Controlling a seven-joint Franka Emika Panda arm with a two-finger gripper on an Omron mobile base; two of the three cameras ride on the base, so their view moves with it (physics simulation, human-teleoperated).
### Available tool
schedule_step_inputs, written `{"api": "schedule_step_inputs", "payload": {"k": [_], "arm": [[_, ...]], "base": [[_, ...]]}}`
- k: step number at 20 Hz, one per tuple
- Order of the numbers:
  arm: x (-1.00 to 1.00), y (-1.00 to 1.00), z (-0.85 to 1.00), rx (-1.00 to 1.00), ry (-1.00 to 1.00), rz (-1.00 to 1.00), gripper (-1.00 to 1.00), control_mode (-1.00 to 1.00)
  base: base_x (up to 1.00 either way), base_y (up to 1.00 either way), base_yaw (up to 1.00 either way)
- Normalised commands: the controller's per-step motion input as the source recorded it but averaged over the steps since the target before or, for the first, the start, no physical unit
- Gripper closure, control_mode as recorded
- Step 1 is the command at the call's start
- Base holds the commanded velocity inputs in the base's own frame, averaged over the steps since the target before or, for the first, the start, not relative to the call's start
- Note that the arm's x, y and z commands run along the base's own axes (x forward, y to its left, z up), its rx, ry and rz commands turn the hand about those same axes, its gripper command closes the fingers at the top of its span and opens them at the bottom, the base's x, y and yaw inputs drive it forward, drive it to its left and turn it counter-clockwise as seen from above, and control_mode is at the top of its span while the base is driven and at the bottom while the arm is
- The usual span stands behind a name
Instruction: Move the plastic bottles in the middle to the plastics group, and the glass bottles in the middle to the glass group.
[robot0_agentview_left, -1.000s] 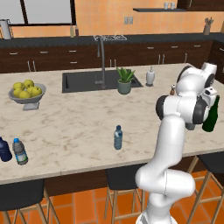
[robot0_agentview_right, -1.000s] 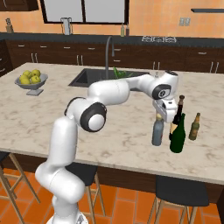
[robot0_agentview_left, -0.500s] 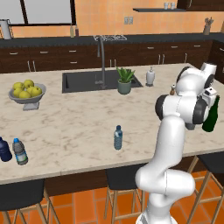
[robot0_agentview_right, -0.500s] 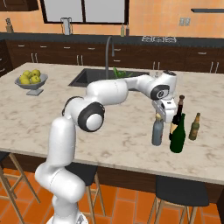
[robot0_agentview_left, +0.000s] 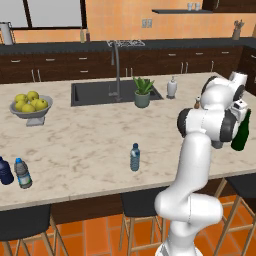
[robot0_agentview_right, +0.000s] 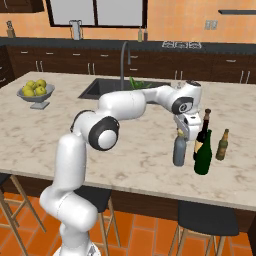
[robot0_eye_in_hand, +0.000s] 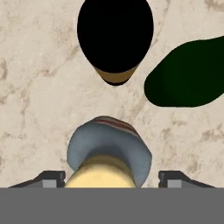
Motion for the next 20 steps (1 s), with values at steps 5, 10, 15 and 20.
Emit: {"api": "schedule_step_inputs", "payload": {"k": [5, 10, 15, 20], "arm": [[0.0, 0.0, 0.0, 0.0, 0.0, 0.0, -1.0, -1.0], [-0.15, 0.0, 0.23, 0.0, 0.0, 0.0, -1.0, -1.0], [-0.29, 0.05, 0.69, 0.0, 0.0, 0.0, -1.0, -1.0], [-0.58, 0.47, 0.11, 0.0, -0.05, 0.0, -1.0, -1.0]], "base": [[0.0, 0.0, 0.0], [0.0, 0.0, 0.0], [0.0, 0.0, 0.0], [0.0, 0.0, 0.0]]}}
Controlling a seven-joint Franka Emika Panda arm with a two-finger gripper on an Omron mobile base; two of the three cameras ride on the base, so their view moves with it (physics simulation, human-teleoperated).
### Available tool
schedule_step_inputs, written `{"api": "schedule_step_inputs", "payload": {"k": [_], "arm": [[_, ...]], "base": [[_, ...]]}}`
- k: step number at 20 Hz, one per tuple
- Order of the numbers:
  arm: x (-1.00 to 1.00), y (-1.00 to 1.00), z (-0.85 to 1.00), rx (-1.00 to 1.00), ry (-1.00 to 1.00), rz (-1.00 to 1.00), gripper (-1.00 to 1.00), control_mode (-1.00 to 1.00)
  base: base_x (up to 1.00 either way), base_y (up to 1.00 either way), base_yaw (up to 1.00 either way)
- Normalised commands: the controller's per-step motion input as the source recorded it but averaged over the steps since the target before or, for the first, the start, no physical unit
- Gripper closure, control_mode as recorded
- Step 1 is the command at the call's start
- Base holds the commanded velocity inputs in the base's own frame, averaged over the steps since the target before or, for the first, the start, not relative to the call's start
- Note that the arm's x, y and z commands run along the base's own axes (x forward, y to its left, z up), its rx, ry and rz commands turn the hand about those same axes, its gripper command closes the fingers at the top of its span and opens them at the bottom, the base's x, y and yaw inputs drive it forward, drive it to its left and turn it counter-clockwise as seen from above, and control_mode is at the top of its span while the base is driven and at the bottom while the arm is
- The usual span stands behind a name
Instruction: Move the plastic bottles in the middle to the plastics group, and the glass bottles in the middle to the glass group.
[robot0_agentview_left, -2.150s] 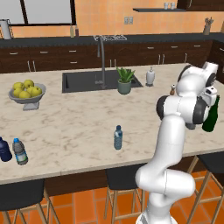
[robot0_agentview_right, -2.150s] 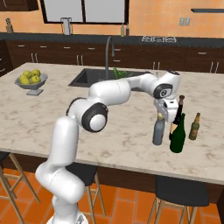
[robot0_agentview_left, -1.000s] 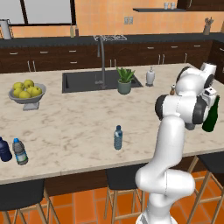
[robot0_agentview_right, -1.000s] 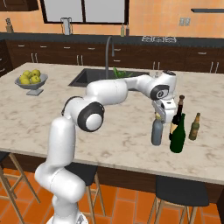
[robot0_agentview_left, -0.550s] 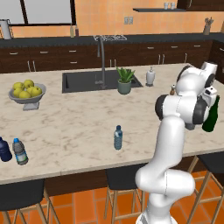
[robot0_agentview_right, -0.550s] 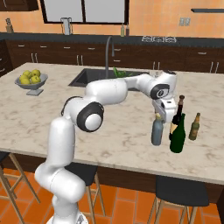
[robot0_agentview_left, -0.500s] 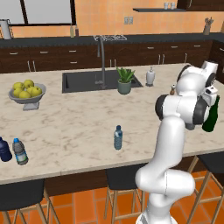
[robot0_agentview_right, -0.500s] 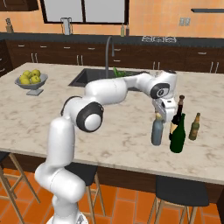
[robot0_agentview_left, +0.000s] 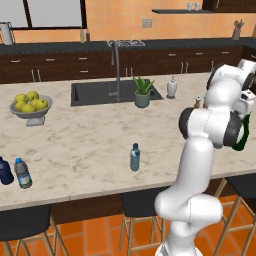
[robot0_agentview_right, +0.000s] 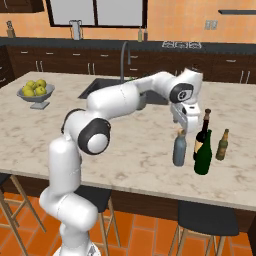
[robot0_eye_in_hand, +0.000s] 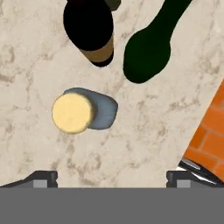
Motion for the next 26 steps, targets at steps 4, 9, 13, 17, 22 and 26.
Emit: {"api": "schedule_step_inputs", "payload": {"k": [4, 9, 13, 17, 22, 26], "arm": [[-0.92, 0.9, 0.0, -0.03, -0.12, 0.08, -1.0, -1.0], [-0.58, 1.0, 0.0, -0.15, -0.02, 0.24, -1.0, -1.0], [-0.28, 1.0, -0.02, -0.26, 0.03, 0.35, -1.0, -1.0], [-0.11, 1.0, 0.0, -0.22, 0.18, 0.54, -1.0, -1.0], [0.06, 0.94, -0.42, -0.01, 0.12, 0.66, -1.0, -1.0], [0.35, 0.67, -0.79, 0.3, -0.07, 0.64, -1.0, -1.0]], "base": [[0.0, 0.0, 0.0], [0.0, 0.0, 0.0], [0.0, 0.0, 0.0], [0.0, 0.0, 0.0], [0.0, 0.0, 0.0], [0.0, 0.0, 0.0]]}}
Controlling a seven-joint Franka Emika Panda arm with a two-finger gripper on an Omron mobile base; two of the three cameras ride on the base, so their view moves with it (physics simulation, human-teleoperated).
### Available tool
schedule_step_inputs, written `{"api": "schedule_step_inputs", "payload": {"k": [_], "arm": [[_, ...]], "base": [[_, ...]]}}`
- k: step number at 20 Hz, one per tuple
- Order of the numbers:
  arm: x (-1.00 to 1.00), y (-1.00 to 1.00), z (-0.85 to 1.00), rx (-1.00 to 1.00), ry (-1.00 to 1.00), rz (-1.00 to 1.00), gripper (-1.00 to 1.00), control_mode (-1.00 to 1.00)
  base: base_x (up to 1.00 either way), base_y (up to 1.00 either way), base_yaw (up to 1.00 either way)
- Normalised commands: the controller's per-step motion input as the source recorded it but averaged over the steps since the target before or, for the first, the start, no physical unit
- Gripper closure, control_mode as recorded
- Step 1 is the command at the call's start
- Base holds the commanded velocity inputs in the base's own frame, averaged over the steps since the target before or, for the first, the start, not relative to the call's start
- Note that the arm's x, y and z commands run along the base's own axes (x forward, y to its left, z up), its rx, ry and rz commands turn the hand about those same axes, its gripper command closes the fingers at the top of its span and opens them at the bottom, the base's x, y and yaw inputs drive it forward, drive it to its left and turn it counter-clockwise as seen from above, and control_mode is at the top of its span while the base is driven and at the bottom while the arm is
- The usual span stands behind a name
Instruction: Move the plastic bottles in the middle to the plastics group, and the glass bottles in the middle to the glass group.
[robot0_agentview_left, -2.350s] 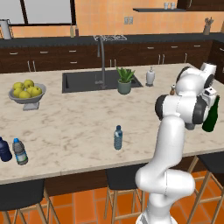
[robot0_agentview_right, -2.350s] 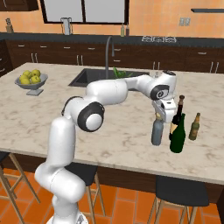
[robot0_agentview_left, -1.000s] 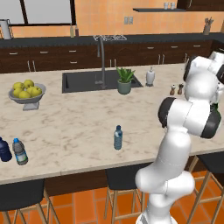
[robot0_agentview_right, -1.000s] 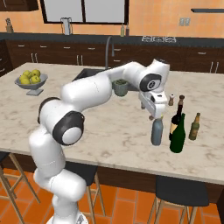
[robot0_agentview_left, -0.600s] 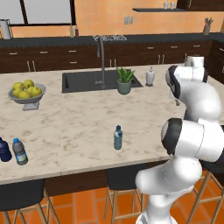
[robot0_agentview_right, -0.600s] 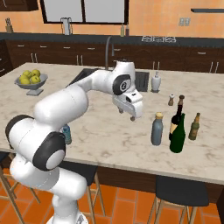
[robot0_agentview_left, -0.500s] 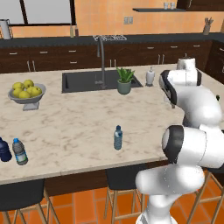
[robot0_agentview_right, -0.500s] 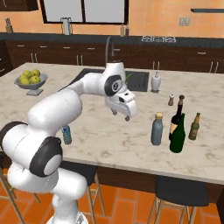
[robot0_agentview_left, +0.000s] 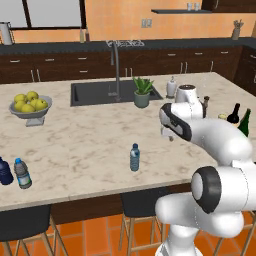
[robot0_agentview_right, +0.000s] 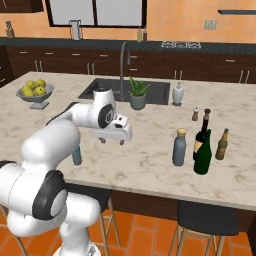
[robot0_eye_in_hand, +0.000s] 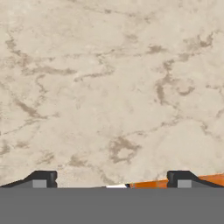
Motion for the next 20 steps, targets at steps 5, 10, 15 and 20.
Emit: {"api": "schedule_step_inputs", "payload": {"k": [5, 10, 15, 20], "arm": [[0.61, 0.66, -0.3, 0.25, 0.09, 0.61, -1.0, -1.0], [0.0, 0.27, 0.12, 0.0, 0.0, 0.15, -1.0, -1.0], [0.0, 0.26, 0.04, 0.0, 0.0, 0.09, -1.0, -1.0], [0.0, 0.45, 0.08, 0.0, 0.0, 0.15, -1.0, -1.0]], "base": [[0.0, 0.0, 0.0], [0.0, 0.0, 0.0], [0.0, 0.0, 0.0], [0.0, 0.0, 0.0]]}}
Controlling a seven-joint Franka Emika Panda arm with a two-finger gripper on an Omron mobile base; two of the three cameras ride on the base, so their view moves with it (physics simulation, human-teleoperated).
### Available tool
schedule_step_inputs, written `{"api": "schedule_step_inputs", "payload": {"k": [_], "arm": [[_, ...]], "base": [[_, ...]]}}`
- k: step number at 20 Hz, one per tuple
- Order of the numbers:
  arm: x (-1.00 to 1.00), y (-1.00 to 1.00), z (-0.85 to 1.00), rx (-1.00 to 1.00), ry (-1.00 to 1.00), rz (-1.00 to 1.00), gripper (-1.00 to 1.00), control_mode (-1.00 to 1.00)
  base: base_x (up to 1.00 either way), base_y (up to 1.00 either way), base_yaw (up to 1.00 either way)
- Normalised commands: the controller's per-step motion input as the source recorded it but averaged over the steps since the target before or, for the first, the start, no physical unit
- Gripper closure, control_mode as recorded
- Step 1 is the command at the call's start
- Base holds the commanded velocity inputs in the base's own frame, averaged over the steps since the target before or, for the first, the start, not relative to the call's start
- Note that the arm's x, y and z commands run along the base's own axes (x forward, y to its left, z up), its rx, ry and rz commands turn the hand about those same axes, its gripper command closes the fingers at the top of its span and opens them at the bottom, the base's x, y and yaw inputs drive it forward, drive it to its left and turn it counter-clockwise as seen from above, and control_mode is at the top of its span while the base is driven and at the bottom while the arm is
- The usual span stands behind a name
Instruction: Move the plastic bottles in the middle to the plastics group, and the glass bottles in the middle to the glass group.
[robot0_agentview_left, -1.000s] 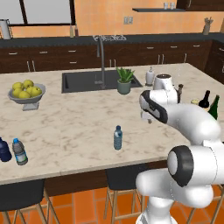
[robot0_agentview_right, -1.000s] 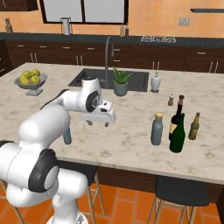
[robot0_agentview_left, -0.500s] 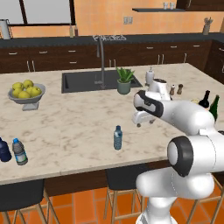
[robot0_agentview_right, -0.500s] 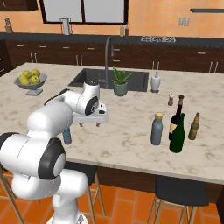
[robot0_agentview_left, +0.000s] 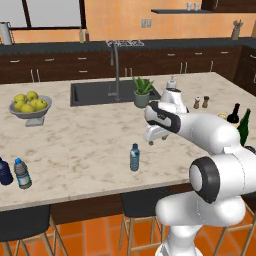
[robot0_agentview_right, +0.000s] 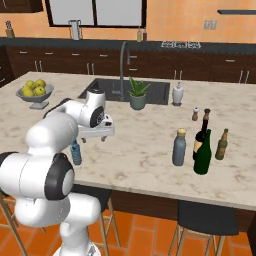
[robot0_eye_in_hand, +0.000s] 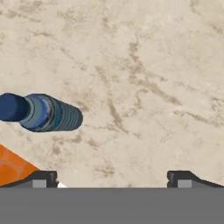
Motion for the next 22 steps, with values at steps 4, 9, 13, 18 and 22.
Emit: {"api": "schedule_step_inputs", "payload": {"k": [4, 9, 13, 18, 22], "arm": [[0.0, 0.18, 0.0, 0.0, -0.01, 0.14, -1.0, -1.0], [-0.07, 0.49, 0.0, -0.01, 0.0, 0.08, -1.0, -1.0], [-0.06, 0.69, 0.0, -0.05, 0.0, 0.04, -1.0, -1.0], [0.0, 0.35, 0.0, -0.05, 0.0, 0.0, -1.0, -1.0], [0.0, 0.07, -0.11, 0.0, -0.03, -0.02, -1.0, -1.0]], "base": [[0.0, 0.0, 0.0], [0.0, 0.0, 0.0], [0.0, 0.0, 0.0], [0.0, 0.0, 0.0], [0.0, 0.0, 0.0]]}}
